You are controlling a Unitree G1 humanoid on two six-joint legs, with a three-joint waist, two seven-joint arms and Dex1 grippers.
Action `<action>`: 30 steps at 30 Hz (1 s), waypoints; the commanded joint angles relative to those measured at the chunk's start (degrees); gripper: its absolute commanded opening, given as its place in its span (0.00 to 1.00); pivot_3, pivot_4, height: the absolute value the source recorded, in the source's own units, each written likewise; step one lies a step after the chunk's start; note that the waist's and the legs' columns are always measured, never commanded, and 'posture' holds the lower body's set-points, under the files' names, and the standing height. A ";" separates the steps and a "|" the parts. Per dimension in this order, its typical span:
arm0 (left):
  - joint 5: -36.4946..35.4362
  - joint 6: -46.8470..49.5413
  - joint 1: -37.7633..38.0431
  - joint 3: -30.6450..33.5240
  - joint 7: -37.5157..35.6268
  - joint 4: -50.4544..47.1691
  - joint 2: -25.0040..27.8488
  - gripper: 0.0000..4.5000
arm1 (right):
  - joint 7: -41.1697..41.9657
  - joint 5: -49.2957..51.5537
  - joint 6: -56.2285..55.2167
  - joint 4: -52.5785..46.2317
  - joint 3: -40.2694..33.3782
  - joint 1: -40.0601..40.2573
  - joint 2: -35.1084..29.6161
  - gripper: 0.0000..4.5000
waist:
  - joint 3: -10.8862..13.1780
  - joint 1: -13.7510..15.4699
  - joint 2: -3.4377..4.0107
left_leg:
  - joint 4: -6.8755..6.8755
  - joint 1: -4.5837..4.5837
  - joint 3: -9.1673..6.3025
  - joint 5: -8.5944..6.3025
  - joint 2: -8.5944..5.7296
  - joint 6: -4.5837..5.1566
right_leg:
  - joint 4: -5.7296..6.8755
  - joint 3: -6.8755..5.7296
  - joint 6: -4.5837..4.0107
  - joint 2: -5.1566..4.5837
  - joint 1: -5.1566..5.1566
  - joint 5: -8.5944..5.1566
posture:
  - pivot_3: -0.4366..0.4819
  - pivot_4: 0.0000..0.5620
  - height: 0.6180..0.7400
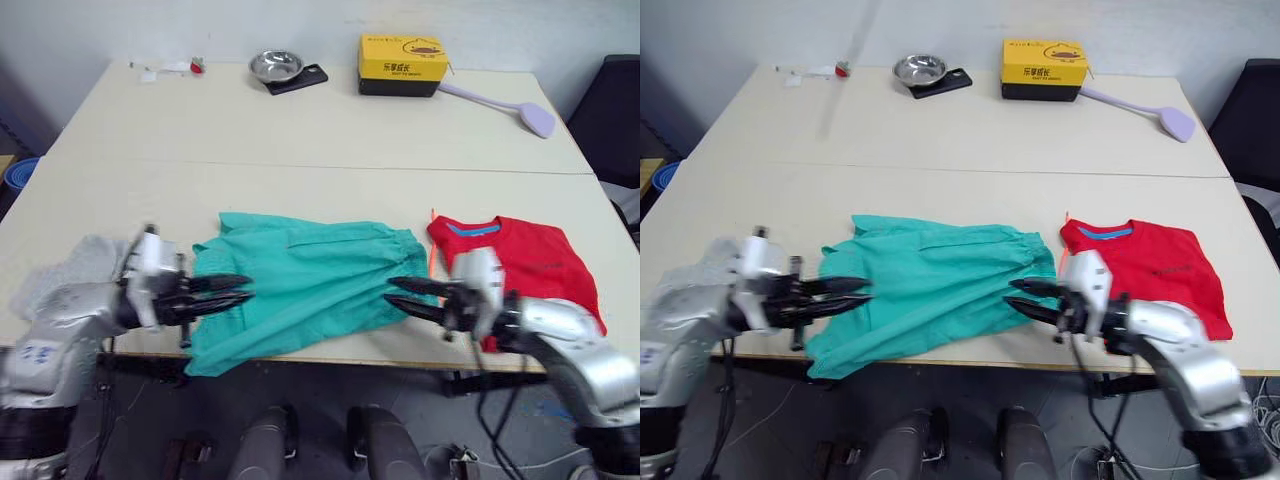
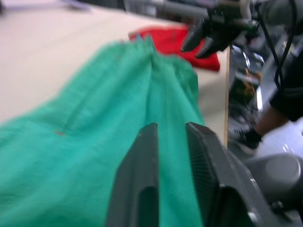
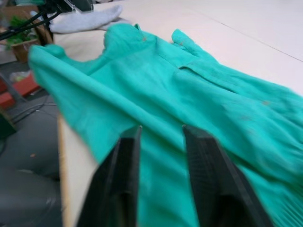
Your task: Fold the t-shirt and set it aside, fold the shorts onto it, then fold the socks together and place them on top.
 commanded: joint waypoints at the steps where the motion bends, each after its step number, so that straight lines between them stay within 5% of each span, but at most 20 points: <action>1: 8.16 -5.59 -5.69 -6.08 3.71 5.77 -4.95 0.00 | -4.94 -10.51 -3.92 3.00 6.57 -4.41 4.13 0.01 | 0.01 0.04 -0.02 | 0.08 -0.05 0.03 0.03 0.00 0.04 | 0.01 -0.03 0.01 0.05 -0.03 0.01 | 0.48 0.27 1.00; 11: 22.65 -20.33 -20.67 -6.97 18.35 32.33 -13.83 0.00 | -14.43 -19.70 -8.37 12.50 4.44 -6.46 9.50 0.01 | -0.02 0.31 -0.07 | 0.27 -0.06 0.02 0.14 0.01 0.33 | 0.15 -0.02 0.10 0.05 0.01 0.06 | 0.48 0.27 1.00; 22: 26.30 -31.65 -28.69 -1.47 31.52 55.71 -16.26 0.00 | -20.00 -17.56 -9.52 15.38 -8.61 -0.73 9.46 0.01 | -0.07 1.23 -0.15 | 0.28 0.01 0.08 0.17 0.02 0.44 | 0.18 -0.04 0.15 0.06 0.06 0.08 | 0.48 0.27 1.00; 25: 20.57 -35.54 -28.15 1.22 24.67 51.35 -16.93 0.00 | -15.56 -9.93 -10.67 11.52 -10.32 0.25 11.03 0.01 | -0.07 1.27 -0.15 | 0.28 0.00 0.08 0.16 0.02 0.42 | 0.17 -0.03 0.18 0.06 0.06 0.10 | 0.48 0.27 1.00; 30: 9.35 -28.88 -23.74 1.04 8.88 33.46 -15.47 0.00 | -4.26 5.14 -3.53 0.65 -7.13 2.13 10.60 0.01 | -0.07 1.10 -0.15 | 0.24 -0.04 0.06 0.14 0.07 0.42 | 0.11 -0.03 0.18 0.08 0.03 0.10 | 0.48 0.27 1.00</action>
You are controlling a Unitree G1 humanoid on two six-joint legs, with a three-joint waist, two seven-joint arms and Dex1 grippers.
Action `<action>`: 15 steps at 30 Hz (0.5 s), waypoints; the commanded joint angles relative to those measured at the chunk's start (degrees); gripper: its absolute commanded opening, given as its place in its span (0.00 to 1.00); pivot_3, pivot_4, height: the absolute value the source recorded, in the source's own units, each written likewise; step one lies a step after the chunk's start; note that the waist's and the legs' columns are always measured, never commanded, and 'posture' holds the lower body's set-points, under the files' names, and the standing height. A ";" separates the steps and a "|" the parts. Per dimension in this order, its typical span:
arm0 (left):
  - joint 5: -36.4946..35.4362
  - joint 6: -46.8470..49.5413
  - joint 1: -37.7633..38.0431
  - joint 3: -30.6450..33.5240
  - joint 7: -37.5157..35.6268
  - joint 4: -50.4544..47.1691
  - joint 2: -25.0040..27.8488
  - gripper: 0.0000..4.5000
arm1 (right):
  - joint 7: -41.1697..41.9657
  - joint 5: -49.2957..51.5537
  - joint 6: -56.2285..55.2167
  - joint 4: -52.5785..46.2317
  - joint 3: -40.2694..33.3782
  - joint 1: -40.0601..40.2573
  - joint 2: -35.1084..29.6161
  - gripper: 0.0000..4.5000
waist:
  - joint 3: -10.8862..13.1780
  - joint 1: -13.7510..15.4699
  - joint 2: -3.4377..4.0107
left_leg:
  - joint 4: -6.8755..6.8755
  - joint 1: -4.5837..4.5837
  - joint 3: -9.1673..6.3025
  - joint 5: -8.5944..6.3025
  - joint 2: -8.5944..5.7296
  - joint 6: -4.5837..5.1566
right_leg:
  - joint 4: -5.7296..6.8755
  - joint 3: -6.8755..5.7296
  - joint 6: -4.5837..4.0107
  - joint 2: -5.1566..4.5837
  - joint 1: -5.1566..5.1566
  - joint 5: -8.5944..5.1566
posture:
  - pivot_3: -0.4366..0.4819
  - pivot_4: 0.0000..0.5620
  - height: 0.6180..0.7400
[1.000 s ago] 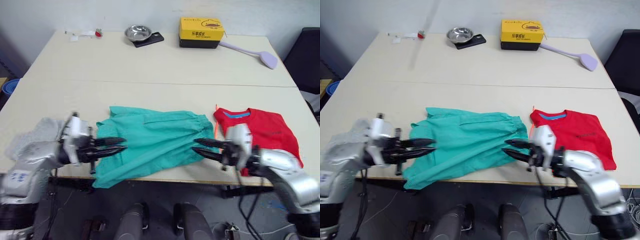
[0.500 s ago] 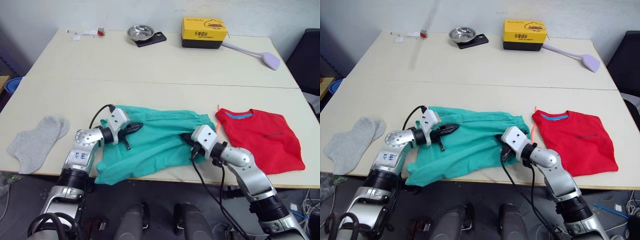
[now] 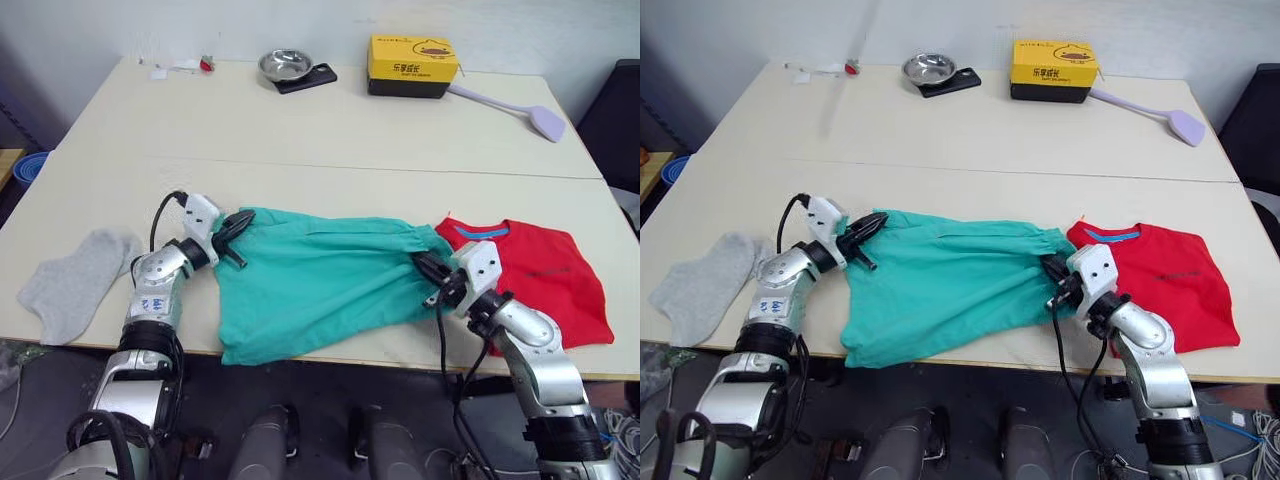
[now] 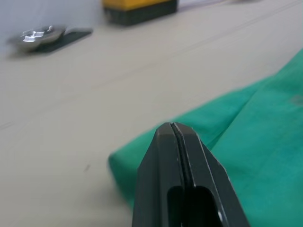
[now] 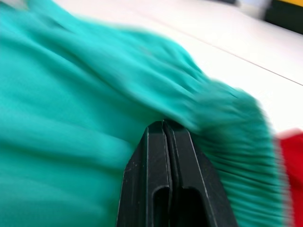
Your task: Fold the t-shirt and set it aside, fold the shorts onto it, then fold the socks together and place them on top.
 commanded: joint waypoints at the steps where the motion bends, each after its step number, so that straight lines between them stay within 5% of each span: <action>1: -6.63 5.70 2.76 -1.50 -9.73 -14.24 1.74 0.00 | 5.70 8.54 6.37 -8.10 2.73 -0.34 -0.89 0.01 | 0.00 -0.15 0.00 | 0.01 0.01 0.00 0.00 0.00 0.00 | 0.00 0.00 0.00 0.00 0.01 0.00 | 0.48 0.27 1.00; 6: -2.21 9.23 5.22 -7.59 -10.24 -20.01 0.38 0.00 | 0.85 0.98 6.48 -3.08 7.39 -7.86 1.81 0.01 | -0.01 -0.42 0.00 | 0.04 0.09 -0.02 -0.14 0.00 -0.19 | 0.03 0.05 -0.01 -0.01 0.09 0.00 | 0.48 0.27 1.00; 15: 11.02 3.52 3.24 -9.57 5.12 -3.88 -4.80 0.00 | -14.91 -17.92 0.10 15.07 6.49 -16.50 2.97 0.01 | -0.01 0.07 -0.01 | -0.02 -0.02 0.02 0.06 -0.04 0.04 | -0.01 -0.01 -0.02 0.00 -0.06 0.06 | 0.48 0.27 1.00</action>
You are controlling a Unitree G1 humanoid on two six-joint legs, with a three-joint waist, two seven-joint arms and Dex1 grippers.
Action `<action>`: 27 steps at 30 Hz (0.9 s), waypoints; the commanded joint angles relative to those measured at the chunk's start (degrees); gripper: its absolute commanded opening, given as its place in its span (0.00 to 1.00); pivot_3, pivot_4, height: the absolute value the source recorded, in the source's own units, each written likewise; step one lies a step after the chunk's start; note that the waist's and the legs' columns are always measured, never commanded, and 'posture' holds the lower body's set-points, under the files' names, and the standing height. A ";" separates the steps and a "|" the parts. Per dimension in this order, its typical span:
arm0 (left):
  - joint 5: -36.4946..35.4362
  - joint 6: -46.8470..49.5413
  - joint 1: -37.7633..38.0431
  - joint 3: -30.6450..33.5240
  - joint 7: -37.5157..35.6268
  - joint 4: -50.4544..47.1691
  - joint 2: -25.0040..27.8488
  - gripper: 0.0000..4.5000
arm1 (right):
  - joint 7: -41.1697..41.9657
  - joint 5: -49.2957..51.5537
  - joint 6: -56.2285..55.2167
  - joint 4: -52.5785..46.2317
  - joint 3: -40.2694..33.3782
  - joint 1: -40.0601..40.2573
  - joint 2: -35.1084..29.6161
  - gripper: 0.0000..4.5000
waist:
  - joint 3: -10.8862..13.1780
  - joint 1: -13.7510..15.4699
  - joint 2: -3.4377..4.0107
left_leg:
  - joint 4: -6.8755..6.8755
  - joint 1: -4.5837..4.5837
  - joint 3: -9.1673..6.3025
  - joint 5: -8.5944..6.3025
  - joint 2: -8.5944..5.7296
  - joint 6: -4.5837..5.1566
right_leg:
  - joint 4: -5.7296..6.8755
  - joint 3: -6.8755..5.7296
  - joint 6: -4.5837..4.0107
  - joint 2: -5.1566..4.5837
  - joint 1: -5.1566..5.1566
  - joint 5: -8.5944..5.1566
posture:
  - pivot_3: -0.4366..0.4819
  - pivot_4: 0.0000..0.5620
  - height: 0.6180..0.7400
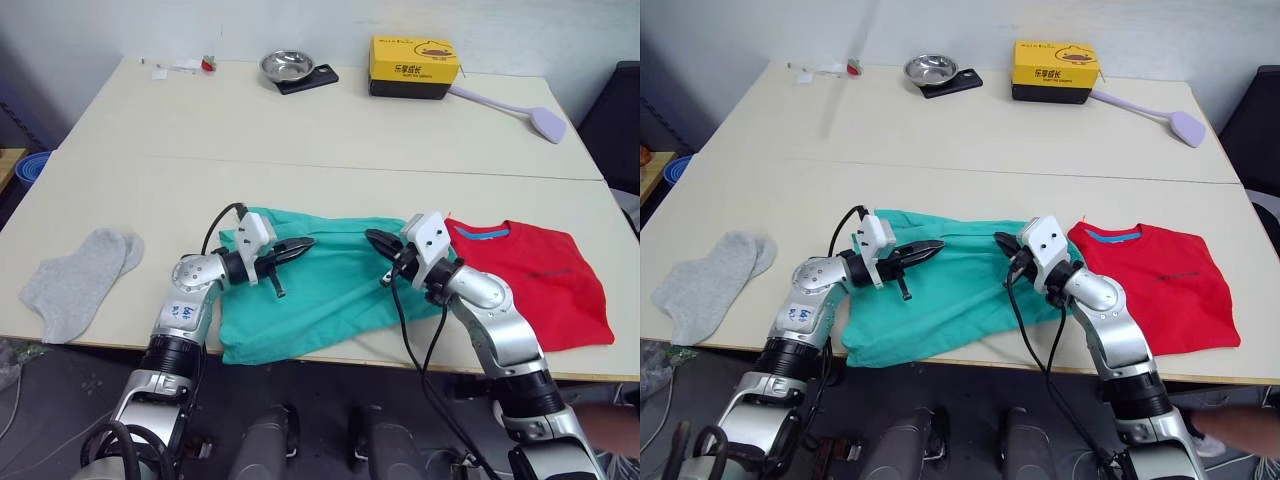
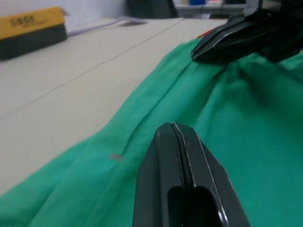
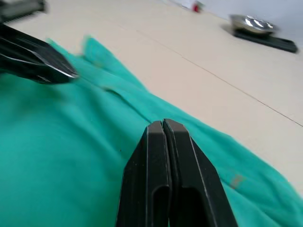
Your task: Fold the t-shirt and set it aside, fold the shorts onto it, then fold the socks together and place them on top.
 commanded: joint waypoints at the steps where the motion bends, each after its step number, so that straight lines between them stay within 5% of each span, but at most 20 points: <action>1: 3.79 -2.39 -0.68 0.76 6.21 6.09 -0.47 0.00 | -5.84 -5.62 -1.37 3.50 -2.31 -0.78 -1.47 0.01 | 0.00 0.03 0.00 | 0.00 0.00 0.02 0.00 0.00 0.01 | -0.01 -0.01 0.00 0.00 0.00 0.00 | 0.48 0.27 1.00; 6: 0.24 -2.06 0.28 4.77 7.40 9.00 -1.33 0.00 | -6.37 -1.17 -3.41 4.75 -9.13 0.27 -1.81 0.01 | -0.01 0.00 0.01 | 0.06 0.05 0.07 -0.02 0.00 0.08 | -0.02 0.04 0.07 -0.02 0.08 0.04 | 0.48 0.27 1.00; 12: -5.27 -4.17 1.72 5.81 -0.89 2.39 -1.52 0.00 | 2.42 19.55 2.94 -7.78 -19.02 5.30 -1.19 0.01 | -0.01 -0.25 0.02 | -0.04 0.07 0.07 -0.01 0.07 0.04 | -0.03 0.03 0.07 0.02 0.06 0.04 | 0.48 0.27 1.00; 19: -10.70 -3.77 -0.17 4.29 -14.17 -3.94 0.02 0.00 | -5.43 45.92 32.26 -27.03 -30.87 19.63 -9.29 0.50 | -0.01 0.46 0.03 | -0.01 -0.01 -0.07 -0.27 0.05 -0.10 | -0.22 0.01 0.06 -0.09 0.13 0.04 | 0.48 0.27 1.00; 25: -10.44 -2.56 -4.62 1.50 -22.31 -0.86 -0.08 0.00 | -22.72 76.30 45.51 -31.80 -37.77 36.60 -13.93 0.98 | -0.03 0.35 0.03 | -0.14 -0.01 -0.11 -0.39 0.06 0.15 | -0.47 -0.01 0.06 -0.07 0.21 0.04 | 0.48 0.27 1.00; 27: -8.69 -4.60 -5.86 0.65 -23.74 2.33 -0.25 0.00 | -28.53 81.36 45.55 -31.86 -35.85 38.33 -14.41 0.99 | -0.04 -0.15 0.05 | -0.13 0.00 -0.03 -0.29 0.07 0.36 | -0.47 0.03 0.06 -0.06 0.20 0.05 | 0.48 0.27 1.00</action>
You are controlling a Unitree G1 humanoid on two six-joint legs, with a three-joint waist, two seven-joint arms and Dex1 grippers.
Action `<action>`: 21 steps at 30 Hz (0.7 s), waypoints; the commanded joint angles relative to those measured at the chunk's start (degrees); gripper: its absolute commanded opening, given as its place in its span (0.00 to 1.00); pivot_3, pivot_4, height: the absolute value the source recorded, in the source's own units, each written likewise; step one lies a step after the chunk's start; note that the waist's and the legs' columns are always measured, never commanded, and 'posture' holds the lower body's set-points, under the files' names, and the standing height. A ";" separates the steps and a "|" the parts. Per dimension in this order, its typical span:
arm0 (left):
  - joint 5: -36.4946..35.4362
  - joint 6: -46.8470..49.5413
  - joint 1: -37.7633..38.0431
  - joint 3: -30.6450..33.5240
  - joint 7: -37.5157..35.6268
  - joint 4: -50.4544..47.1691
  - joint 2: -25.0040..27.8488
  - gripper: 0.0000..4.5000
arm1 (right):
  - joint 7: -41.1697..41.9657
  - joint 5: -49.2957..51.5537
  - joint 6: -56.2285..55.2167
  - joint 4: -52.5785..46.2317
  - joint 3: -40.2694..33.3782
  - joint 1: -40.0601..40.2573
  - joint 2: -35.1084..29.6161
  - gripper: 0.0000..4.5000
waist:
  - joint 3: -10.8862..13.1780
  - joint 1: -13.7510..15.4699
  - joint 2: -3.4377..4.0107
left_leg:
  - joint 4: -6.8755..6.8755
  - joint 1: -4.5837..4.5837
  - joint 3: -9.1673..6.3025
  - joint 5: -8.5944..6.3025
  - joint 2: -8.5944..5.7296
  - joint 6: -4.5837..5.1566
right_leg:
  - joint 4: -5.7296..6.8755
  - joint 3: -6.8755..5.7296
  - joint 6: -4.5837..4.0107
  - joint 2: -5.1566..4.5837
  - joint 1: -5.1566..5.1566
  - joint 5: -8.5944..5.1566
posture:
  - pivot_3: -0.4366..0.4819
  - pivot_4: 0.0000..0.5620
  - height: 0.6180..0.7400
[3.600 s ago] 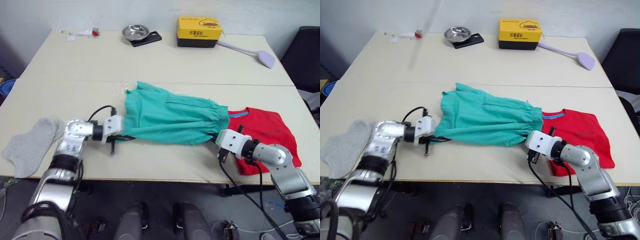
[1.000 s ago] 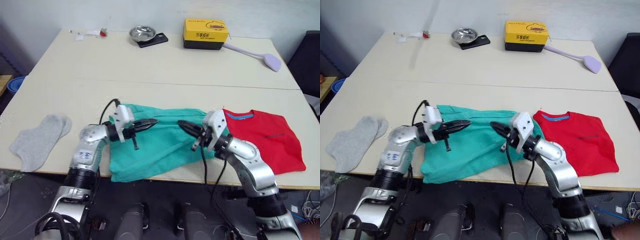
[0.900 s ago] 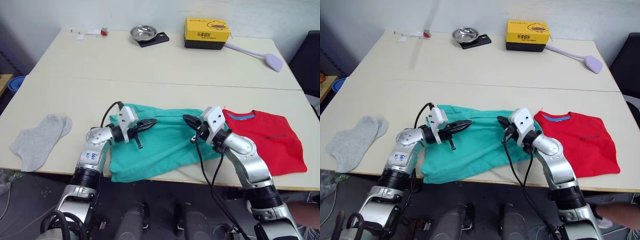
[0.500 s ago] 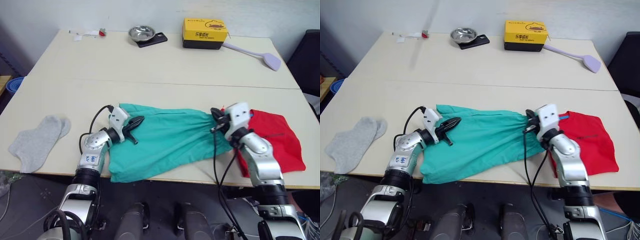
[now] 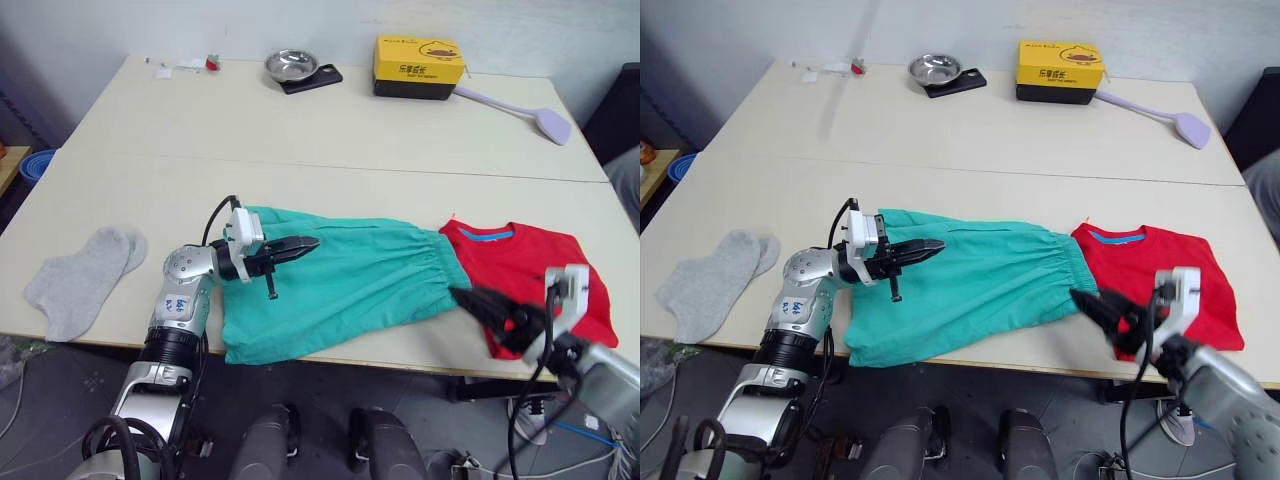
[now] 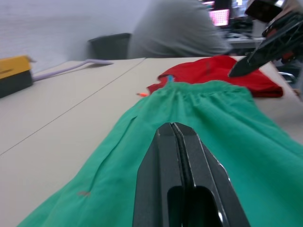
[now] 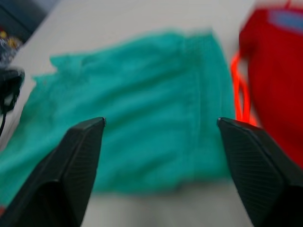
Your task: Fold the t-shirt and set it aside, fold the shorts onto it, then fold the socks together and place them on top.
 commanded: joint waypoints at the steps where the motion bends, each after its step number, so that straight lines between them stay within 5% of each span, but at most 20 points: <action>1: 1.88 -3.31 -2.25 -1.61 -2.84 4.15 -0.36 0.00 | -9.13 9.74 0.57 -2.65 1.65 1.12 -1.20 0.99 | -0.01 -0.32 0.01 | 0.00 0.04 0.04 0.06 0.01 0.12 | 0.01 0.02 0.00 0.02 0.00 0.01 | 0.48 0.27 1.00; 8: 3.60 -7.83 -2.09 -1.89 -4.13 10.56 -2.48 0.00 | -22.54 6.76 -4.87 2.19 12.32 -8.61 8.16 0.99 | -0.04 -0.42 0.00 | 0.04 -0.01 0.05 0.10 0.05 0.15 | 0.05 0.02 0.02 0.06 -0.07 0.03 | 0.48 0.27 1.00; 16: 5.55 -11.96 -2.22 -1.19 -2.98 15.66 -2.87 0.00 | -27.59 -3.68 -9.71 8.86 18.81 -18.18 17.34 0.99 | -0.31 -1.00 -0.41 | 0.05 -0.01 0.03 0.11 0.05 0.17 | 0.06 0.00 0.02 0.06 -0.06 0.07 | 0.48 0.27 1.00; 21: 6.95 -14.30 -2.09 -1.28 -2.25 18.17 -2.34 0.00 | -24.87 -13.53 -15.01 11.00 20.20 -21.74 20.77 0.70 | -0.38 -1.44 -0.46 | 0.01 0.00 0.00 0.10 0.06 0.16 | 0.05 0.01 0.01 0.06 -0.08 0.07 | 0.48 0.27 1.00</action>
